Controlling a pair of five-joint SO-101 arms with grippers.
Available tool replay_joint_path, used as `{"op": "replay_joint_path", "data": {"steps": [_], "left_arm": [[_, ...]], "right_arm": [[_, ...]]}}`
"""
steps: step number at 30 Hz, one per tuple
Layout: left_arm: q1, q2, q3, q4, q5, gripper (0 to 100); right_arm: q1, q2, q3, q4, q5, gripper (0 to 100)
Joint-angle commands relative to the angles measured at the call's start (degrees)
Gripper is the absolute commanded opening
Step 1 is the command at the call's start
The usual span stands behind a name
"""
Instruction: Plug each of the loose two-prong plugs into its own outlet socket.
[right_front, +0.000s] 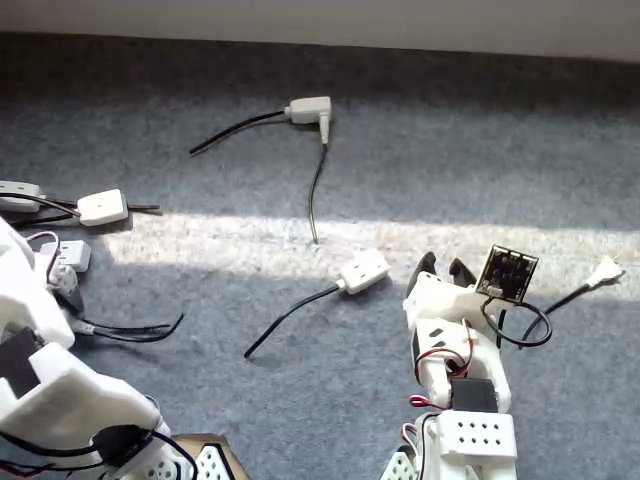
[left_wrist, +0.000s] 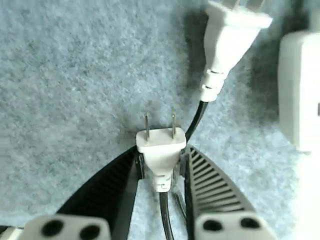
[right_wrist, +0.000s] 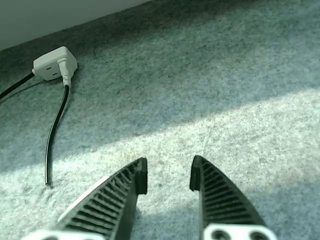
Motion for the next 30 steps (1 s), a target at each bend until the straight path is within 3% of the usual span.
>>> {"op": "replay_joint_path", "data": {"steps": [1,7,10,18,23,27,30], "left_arm": [[3.12,-5.23,-10.42,12.92,-0.79,1],[1.63,-7.87,-19.74,16.44,-3.96,1],[-1.36,-7.78,-21.49,11.43,-13.71,1],[-6.64,-7.69,-8.40,-18.64,-45.36,1],[-8.66,-7.69,4.53,-25.49,-66.20,6],[-9.80,-7.69,11.65,-28.48,-71.12,14],[-9.01,-8.13,13.93,-28.40,-71.38,14]], "right_arm": [[-0.57,-0.31,1.71,-0.84,-0.26,15.2],[-0.57,-0.31,1.71,-0.84,-0.26,15.2],[-0.57,-0.31,1.71,-0.84,-0.26,15.2],[-0.57,-0.31,1.71,-0.84,-0.26,15.2],[-0.57,-0.31,1.71,-0.84,-0.26,15.2],[-0.57,-0.31,1.71,-0.84,-0.26,15.2],[-0.57,-0.31,1.71,-0.84,-0.26,15.2]]}}
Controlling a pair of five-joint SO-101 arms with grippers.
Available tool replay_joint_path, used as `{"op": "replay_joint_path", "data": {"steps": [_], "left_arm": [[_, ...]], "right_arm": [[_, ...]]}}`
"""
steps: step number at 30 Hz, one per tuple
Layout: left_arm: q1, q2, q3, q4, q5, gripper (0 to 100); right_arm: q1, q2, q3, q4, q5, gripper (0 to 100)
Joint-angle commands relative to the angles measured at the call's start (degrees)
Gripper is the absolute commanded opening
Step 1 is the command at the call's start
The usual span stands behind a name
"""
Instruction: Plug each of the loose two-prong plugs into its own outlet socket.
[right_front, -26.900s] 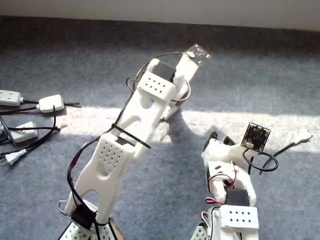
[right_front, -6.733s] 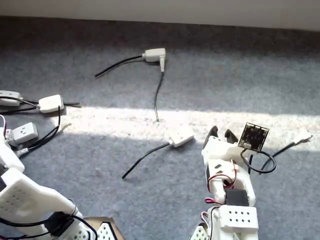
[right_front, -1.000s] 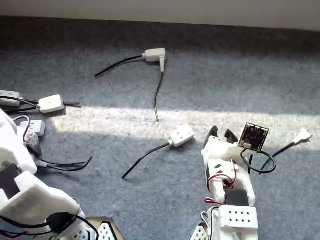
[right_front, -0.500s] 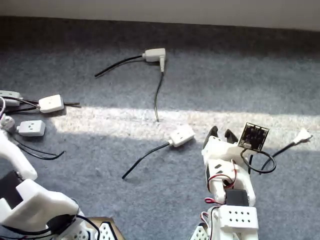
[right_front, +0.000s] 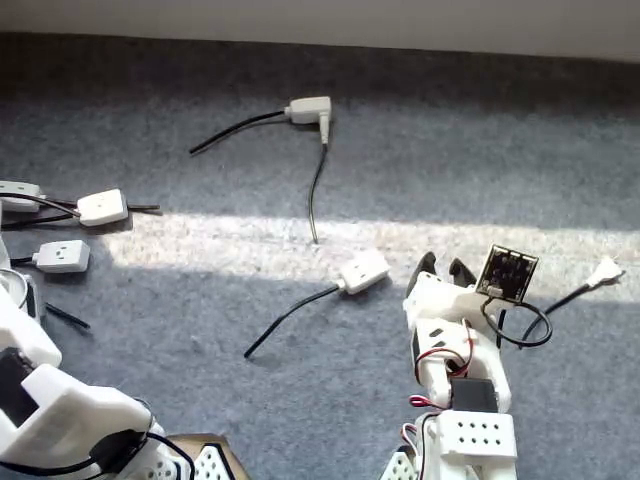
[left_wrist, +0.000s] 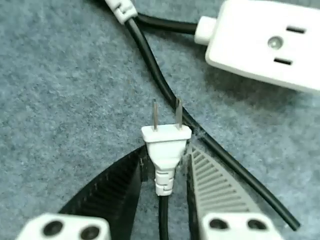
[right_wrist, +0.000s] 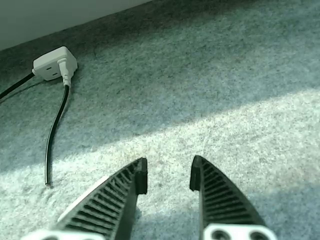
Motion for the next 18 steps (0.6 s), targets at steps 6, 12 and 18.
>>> {"op": "replay_joint_path", "data": {"steps": [6,12,18], "left_arm": [[4.44,-3.30,0.48,5.54,-1.41,9],[5.67,-2.68,-4.53,12.13,-1.41,7],[5.49,1.54,-2.07,2.20,-1.58,8]], "right_arm": [[-0.57,-0.31,1.71,-0.84,-0.26,15.2],[-0.57,-0.31,1.71,-0.84,-0.26,15.2],[-0.57,-0.31,1.71,-0.84,-0.26,15.2]]}}
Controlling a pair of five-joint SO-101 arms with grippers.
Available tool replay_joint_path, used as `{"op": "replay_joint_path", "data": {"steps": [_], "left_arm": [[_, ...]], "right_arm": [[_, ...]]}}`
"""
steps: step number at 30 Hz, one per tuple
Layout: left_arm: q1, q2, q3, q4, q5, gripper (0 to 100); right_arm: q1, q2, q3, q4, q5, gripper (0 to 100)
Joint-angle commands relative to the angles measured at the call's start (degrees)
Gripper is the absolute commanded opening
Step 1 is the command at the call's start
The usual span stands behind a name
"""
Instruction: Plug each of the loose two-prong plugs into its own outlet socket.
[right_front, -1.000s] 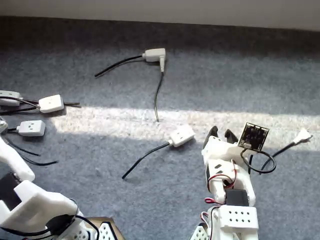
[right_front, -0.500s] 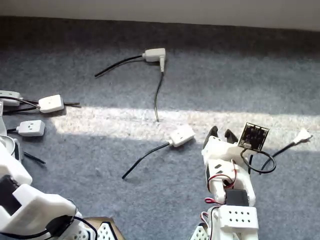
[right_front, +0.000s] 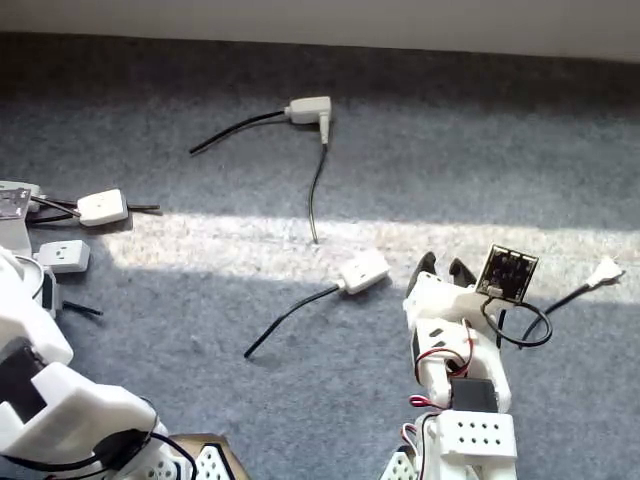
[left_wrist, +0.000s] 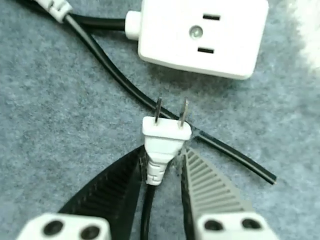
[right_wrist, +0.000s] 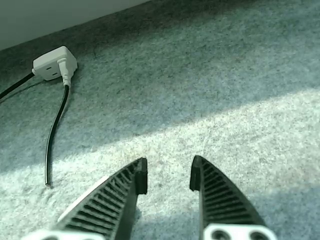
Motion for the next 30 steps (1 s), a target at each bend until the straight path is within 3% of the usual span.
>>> {"op": "replay_joint_path", "data": {"steps": [1,4,7,25,30], "left_arm": [[0.31,3.47,0.22,-6.51,-1.67,11],[0.22,6.29,0.13,-6.42,-5.89,17],[-0.22,6.81,0.04,-6.77,-8.35,17],[2.86,6.64,-4.18,-6.42,-8.35,17],[4.62,6.64,-5.05,-6.51,0.62,13]], "right_arm": [[-0.57,-0.31,1.71,-0.84,-0.26,15.2],[-0.57,-0.31,1.71,-0.84,-0.26,15.2],[-0.57,-0.31,1.71,-0.84,-0.26,15.2],[-0.57,-0.31,1.71,-1.01,-0.26,15.2],[-0.57,-0.31,1.71,-1.01,-0.18,15.2]]}}
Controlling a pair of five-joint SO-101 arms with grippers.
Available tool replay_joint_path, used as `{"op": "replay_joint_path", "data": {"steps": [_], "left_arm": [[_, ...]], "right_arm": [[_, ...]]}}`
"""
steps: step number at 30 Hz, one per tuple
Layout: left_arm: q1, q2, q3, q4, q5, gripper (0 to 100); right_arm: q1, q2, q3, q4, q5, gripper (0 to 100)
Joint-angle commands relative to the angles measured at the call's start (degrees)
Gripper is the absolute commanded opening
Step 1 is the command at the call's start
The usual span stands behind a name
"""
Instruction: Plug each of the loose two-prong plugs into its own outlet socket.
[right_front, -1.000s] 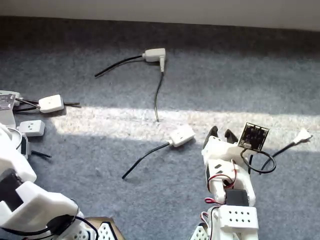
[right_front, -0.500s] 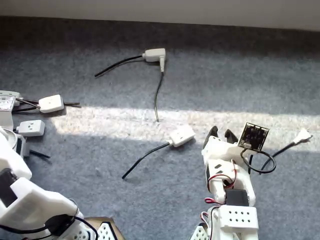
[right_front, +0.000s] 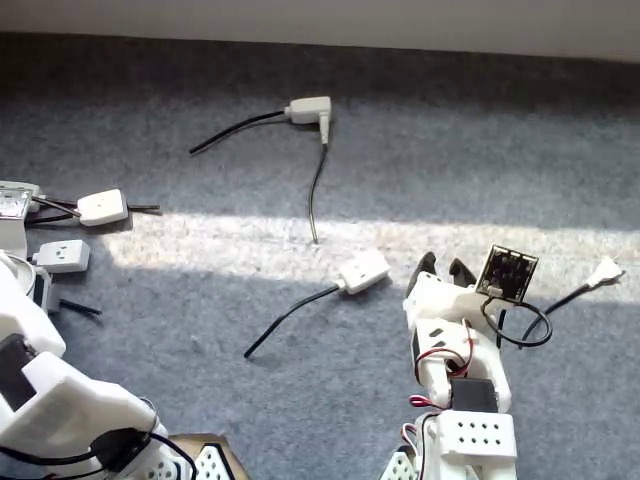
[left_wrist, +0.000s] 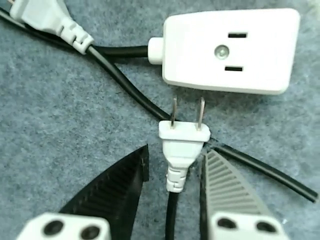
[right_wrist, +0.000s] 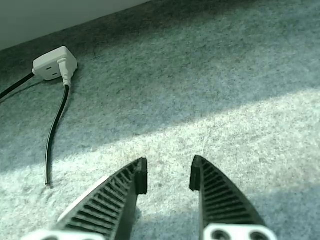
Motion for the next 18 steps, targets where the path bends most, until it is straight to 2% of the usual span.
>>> {"op": "replay_joint_path", "data": {"steps": [1,9,15,18], "left_arm": [[3.82,0.04,-2.77,-0.26,8.35,12],[6.81,0.04,-5.32,0.88,8.88,11],[6.90,0.04,-17.19,15.03,8.62,11],[6.99,0.22,-21.32,18.20,8.62,11]], "right_arm": [[-0.57,-0.31,1.71,-1.01,-0.18,15.2],[-0.57,-0.31,1.71,-1.01,-0.18,15.2],[-2.42,-0.31,1.71,-1.10,1.32,15.2],[-3.03,-0.31,1.71,-1.10,2.46,15.2]]}}
